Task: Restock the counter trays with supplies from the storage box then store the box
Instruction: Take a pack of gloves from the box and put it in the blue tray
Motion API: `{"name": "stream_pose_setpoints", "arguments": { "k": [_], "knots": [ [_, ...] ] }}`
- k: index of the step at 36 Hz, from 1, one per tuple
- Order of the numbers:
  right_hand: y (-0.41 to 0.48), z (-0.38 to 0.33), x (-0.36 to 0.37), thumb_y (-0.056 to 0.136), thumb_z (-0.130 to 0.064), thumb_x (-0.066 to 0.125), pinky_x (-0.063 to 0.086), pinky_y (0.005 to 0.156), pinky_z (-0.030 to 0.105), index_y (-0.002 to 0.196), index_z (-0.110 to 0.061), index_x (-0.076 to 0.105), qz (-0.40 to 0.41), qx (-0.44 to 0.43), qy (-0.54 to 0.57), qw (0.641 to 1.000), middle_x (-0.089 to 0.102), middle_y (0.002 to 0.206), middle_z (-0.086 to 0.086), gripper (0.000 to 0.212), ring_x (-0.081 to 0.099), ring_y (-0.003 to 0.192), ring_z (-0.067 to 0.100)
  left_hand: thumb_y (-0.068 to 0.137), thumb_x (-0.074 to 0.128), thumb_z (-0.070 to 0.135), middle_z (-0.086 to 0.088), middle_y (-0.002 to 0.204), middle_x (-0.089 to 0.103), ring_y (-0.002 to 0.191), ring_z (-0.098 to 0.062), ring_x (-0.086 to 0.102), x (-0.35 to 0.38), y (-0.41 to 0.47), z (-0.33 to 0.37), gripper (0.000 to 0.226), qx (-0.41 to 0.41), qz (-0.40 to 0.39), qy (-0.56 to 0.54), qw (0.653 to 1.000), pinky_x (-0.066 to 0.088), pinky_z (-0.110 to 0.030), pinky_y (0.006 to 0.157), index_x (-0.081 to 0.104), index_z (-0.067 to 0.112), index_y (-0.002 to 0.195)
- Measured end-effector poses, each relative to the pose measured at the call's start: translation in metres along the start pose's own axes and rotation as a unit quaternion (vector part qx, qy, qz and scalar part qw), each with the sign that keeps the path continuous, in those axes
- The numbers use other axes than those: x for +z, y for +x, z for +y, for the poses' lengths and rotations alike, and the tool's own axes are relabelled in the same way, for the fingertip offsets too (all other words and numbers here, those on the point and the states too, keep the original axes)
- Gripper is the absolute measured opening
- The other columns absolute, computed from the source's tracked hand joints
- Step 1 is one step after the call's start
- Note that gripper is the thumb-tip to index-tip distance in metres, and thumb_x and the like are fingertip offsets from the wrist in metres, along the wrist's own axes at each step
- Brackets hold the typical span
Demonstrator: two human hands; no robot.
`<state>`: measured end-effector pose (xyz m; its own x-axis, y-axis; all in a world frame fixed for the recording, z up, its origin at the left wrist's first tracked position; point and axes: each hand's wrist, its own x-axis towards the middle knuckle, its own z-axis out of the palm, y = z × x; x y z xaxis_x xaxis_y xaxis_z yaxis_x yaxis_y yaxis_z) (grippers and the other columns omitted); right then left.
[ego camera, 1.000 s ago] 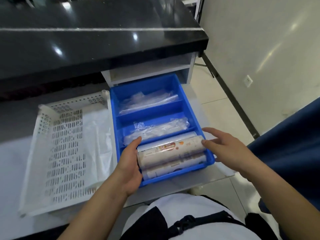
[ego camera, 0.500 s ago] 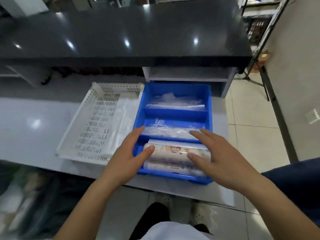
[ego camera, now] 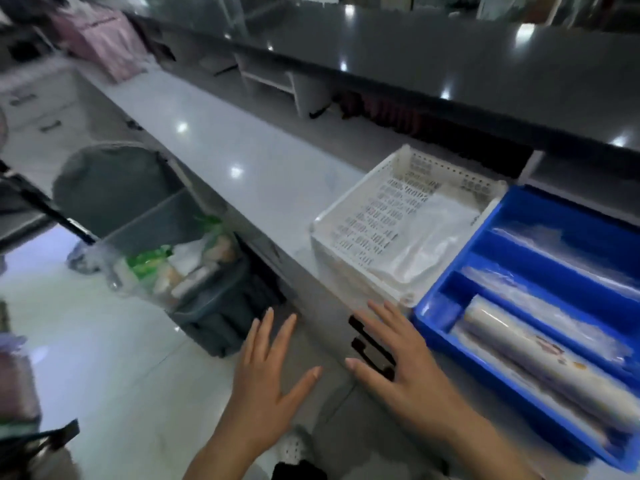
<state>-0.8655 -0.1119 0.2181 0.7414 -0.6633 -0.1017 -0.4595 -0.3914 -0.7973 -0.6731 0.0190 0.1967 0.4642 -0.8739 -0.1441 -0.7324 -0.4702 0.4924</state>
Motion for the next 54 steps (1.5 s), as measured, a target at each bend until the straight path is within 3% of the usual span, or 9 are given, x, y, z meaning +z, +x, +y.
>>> {"name": "stream_pose_setpoints", "arguments": {
  "k": [7,11,20,25,30,35,43,51,54],
  "knots": [
    [0.069,-0.061,0.081,0.08,-0.075,0.047,0.015,0.122,0.037,0.141,-0.056,0.031,-0.06,0.004,-0.007,0.998,0.013,0.156,-0.03,0.066,0.001,0.148,-0.003,0.084,0.044,0.073,0.032,0.151,-0.02,0.143,0.004,-0.02,-0.06,0.001,-0.11,0.078,-0.098,0.042,-0.082,0.991,0.001,-0.034,0.121,0.005,0.053,0.148],
    [0.112,-0.102,0.119,0.082,-0.066,0.051,0.012,0.121,0.03,0.139,-0.055,0.032,-0.068,-0.01,-0.017,0.997,0.018,0.155,-0.028,0.061,0.006,0.147,-0.003,0.088,0.047,0.066,0.027,0.156,-0.011,0.15,-0.007,-0.014,-0.089,0.011,-0.17,0.08,-0.131,0.061,-0.095,0.985,0.003,-0.037,0.123,0.006,0.045,0.153],
    [0.183,-0.143,0.178,0.08,-0.068,0.055,0.022,0.11,0.021,0.134,-0.061,0.037,-0.111,0.002,-0.037,0.993,0.018,0.134,-0.05,0.058,0.011,0.12,-0.035,0.088,0.048,0.066,0.013,0.165,-0.001,0.151,-0.01,-0.003,-0.115,0.014,-0.269,0.08,-0.213,0.064,-0.177,0.959,0.008,-0.036,0.122,0.009,0.043,0.154],
    [0.242,-0.159,0.2,0.08,-0.067,0.054,0.025,0.11,0.024,0.135,-0.055,0.04,-0.14,0.016,-0.053,0.989,0.029,0.143,-0.032,0.058,0.025,0.134,-0.009,0.088,0.05,0.065,0.012,0.165,0.002,0.152,-0.013,0.0,-0.117,0.036,-0.314,0.079,-0.266,0.049,-0.216,0.938,0.012,-0.039,0.122,0.011,0.043,0.153],
    [0.328,-0.17,0.238,0.081,-0.068,0.054,0.026,0.108,0.019,0.141,-0.037,0.047,-0.167,0.003,-0.064,0.984,0.038,0.145,-0.019,0.068,0.033,0.133,-0.003,0.088,0.056,0.06,0.013,0.165,0.005,0.152,-0.013,0.003,-0.137,0.067,-0.364,0.077,-0.31,0.058,-0.239,0.918,0.014,-0.04,0.123,0.016,0.044,0.152],
    [0.438,-0.18,0.287,0.09,-0.046,0.062,0.025,0.103,0.015,0.144,-0.026,0.046,-0.203,-0.002,-0.094,0.975,0.042,0.15,-0.006,0.06,0.034,0.137,0.004,0.087,0.06,0.056,0.012,0.164,0.011,0.152,-0.012,0.004,-0.174,0.119,-0.417,0.075,-0.347,0.07,-0.229,0.907,0.014,-0.039,0.123,0.022,0.044,0.15],
    [0.588,-0.21,0.353,0.09,-0.042,0.064,0.035,0.109,0.031,0.143,-0.02,0.048,-0.283,-0.004,-0.105,0.953,0.047,0.148,0.002,0.059,0.043,0.136,0.019,0.089,0.06,0.052,0.009,0.164,0.011,0.151,-0.015,0.009,-0.245,0.223,-0.488,0.074,-0.372,0.032,-0.215,0.903,0.017,-0.04,0.121,0.022,0.041,0.152],
    [0.689,-0.205,0.44,0.089,-0.041,0.067,0.046,0.095,0.033,0.143,-0.018,0.046,-0.341,0.1,-0.086,0.931,0.055,0.141,0.01,0.063,0.058,0.12,0.025,0.093,0.063,0.04,0.004,0.157,0.031,0.141,-0.015,0.031,-0.26,0.302,-0.552,0.066,-0.447,0.061,-0.366,0.814,0.031,-0.03,0.106,0.032,0.034,0.151],
    [0.712,-0.199,0.472,0.088,-0.039,0.068,0.053,0.084,0.033,0.142,-0.017,0.047,-0.347,0.155,-0.065,0.923,0.056,0.137,0.014,0.062,0.064,0.094,0.024,0.093,0.064,0.04,0.0,0.158,0.031,0.136,-0.019,0.038,-0.259,0.32,-0.577,0.067,-0.488,0.062,-0.421,0.763,0.033,-0.03,0.097,0.031,0.035,0.151]
  ]
}}
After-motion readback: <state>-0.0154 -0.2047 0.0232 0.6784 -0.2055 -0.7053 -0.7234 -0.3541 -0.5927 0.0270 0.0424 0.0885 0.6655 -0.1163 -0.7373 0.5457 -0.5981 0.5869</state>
